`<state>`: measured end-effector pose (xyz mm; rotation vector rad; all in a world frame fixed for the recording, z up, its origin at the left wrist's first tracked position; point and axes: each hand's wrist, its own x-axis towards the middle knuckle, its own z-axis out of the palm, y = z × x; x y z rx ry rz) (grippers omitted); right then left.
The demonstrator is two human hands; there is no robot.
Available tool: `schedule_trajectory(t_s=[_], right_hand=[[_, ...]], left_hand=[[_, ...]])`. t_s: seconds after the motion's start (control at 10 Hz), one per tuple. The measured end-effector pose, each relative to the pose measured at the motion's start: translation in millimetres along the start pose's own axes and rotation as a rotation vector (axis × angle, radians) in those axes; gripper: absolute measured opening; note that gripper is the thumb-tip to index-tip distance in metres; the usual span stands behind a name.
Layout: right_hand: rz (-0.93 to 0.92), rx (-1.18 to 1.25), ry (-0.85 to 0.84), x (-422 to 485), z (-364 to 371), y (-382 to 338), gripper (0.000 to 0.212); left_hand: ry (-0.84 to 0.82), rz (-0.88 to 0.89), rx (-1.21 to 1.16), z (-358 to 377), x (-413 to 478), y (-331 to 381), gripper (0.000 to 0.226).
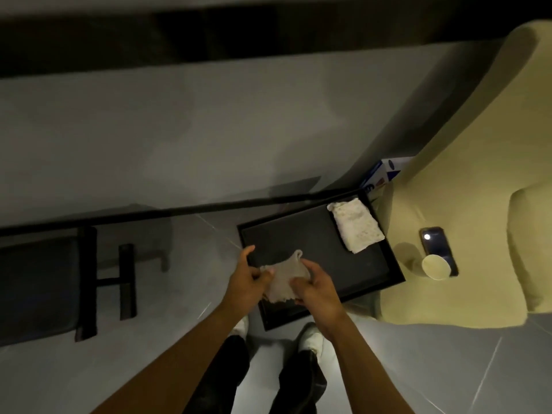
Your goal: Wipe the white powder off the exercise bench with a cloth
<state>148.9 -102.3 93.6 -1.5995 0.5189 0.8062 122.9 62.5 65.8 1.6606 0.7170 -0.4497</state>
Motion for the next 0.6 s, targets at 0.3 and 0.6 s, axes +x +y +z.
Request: schedule_trajectory(t_s=[0.3, 0.6], right_hand=[[-0.094, -0.136, -0.032, 107, 14, 35, 0.059], [0.091, -0.636, 0.086, 105, -14, 66, 0.082]], left_hand=[[0.061, -0.038, 0.147, -3, 30, -65, 0.052], [0.016, -0.057, 0.251, -14, 22, -67, 0.034]])
